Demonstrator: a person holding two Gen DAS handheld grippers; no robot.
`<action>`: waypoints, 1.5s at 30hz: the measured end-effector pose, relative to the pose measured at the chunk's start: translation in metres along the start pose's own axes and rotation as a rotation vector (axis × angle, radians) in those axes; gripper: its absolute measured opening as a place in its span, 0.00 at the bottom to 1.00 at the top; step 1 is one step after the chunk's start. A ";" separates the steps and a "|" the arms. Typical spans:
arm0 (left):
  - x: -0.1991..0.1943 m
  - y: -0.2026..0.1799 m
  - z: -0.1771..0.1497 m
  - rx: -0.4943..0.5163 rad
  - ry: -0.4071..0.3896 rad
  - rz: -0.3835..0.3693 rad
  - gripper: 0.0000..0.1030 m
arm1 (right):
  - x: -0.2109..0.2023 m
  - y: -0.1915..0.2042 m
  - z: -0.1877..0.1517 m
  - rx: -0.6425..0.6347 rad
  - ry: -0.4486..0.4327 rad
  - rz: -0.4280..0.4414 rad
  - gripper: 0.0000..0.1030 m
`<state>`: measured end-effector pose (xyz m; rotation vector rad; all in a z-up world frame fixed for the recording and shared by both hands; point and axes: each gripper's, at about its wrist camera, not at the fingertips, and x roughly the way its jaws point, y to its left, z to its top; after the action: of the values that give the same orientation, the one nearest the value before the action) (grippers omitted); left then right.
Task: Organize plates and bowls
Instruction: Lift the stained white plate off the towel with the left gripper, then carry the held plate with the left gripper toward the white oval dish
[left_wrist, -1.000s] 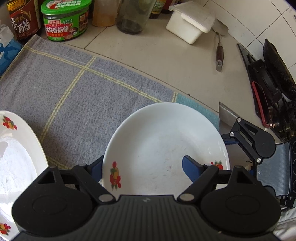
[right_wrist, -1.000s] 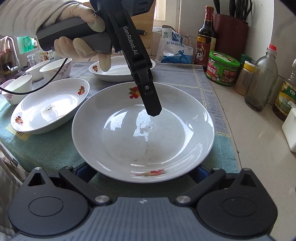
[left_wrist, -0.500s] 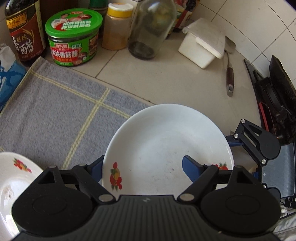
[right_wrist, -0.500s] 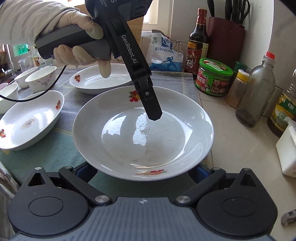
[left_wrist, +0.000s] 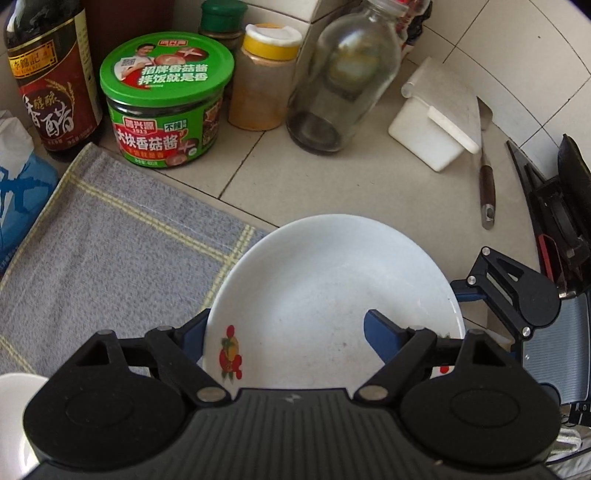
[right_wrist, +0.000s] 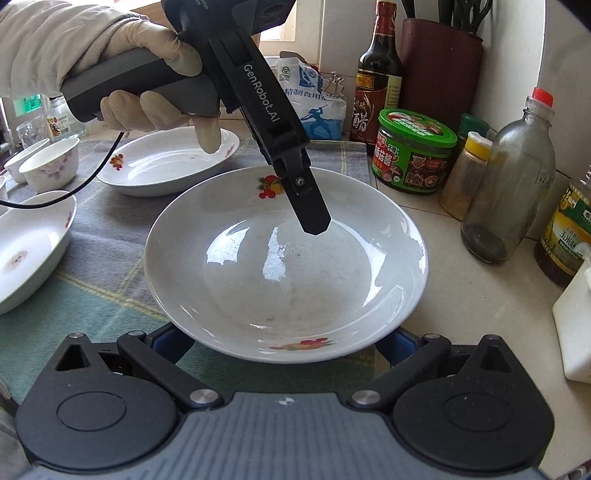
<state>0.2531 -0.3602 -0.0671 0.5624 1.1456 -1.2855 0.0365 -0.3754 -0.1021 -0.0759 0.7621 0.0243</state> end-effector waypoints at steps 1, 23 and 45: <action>0.001 0.000 0.001 0.003 -0.004 0.004 0.83 | 0.002 -0.001 0.001 0.003 0.002 -0.001 1.00; 0.007 0.001 -0.002 0.002 -0.054 0.068 0.84 | 0.002 -0.002 -0.004 0.016 -0.014 -0.032 1.00; -0.106 -0.080 -0.120 -0.027 -0.449 0.389 0.88 | -0.048 0.050 -0.022 0.086 -0.038 -0.064 1.00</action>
<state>0.1500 -0.2310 0.0014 0.4214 0.6402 -0.9895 -0.0159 -0.3275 -0.0880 -0.0178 0.7216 -0.0675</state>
